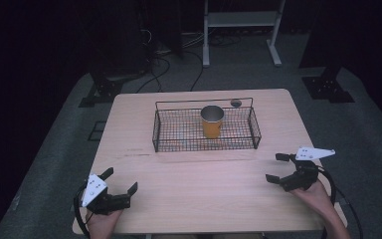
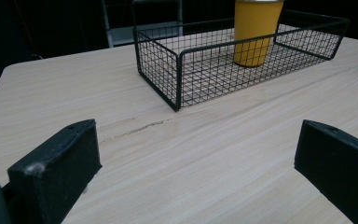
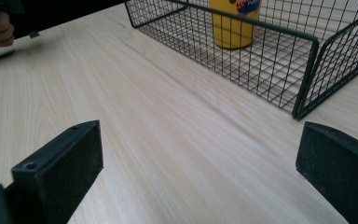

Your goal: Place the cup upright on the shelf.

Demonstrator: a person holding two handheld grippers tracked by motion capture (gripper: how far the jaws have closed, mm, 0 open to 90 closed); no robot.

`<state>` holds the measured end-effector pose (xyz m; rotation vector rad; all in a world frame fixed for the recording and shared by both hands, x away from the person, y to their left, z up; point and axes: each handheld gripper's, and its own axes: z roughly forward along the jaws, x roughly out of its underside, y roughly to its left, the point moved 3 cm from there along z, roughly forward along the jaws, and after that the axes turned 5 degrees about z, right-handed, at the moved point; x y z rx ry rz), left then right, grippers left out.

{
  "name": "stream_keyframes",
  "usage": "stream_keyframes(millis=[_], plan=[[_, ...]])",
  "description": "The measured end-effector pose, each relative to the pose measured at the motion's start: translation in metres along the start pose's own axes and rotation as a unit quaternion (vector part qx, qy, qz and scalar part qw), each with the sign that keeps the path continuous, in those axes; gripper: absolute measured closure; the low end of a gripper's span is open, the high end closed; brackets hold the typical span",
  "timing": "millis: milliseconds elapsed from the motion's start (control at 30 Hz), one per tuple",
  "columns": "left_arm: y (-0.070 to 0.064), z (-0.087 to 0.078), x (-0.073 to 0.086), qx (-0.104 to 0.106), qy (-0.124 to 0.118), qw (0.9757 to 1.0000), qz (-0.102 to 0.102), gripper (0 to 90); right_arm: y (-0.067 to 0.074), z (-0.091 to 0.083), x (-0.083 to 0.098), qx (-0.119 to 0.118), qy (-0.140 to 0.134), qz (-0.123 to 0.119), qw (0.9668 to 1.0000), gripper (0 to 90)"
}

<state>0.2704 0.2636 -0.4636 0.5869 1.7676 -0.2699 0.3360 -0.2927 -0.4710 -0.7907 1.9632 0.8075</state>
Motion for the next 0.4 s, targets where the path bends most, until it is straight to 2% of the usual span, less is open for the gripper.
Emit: stream_keyframes(millis=[67, 133, 233, 400], plan=[[0.000, 0.000, 0.000, 0.000, 0.000, 1.0000, 0.000, 0.0, 0.004, 0.000, 0.005, 0.005, -0.004, 0.000, 1.0000, 0.0], [0.000, 0.000, 0.000, 0.000, 0.000, 1.0000, -0.001, 0.0, 0.008, 0.002, 0.010, 0.012, 0.001, -0.010, 0.9999, 0.0], [0.000, 0.000, 0.000, 0.000, 0.000, 1.0000, 0.000, 0.0, 0.015, 0.002, 0.015, 0.013, -0.022, -0.008, 0.9996, 0.0], [0.000, -0.001, 0.000, -0.001, 0.000, 1.0000, -0.001, 0.0, 0.026, 0.003, 0.025, 0.027, -0.030, -0.014, 0.9991, 0.0]])
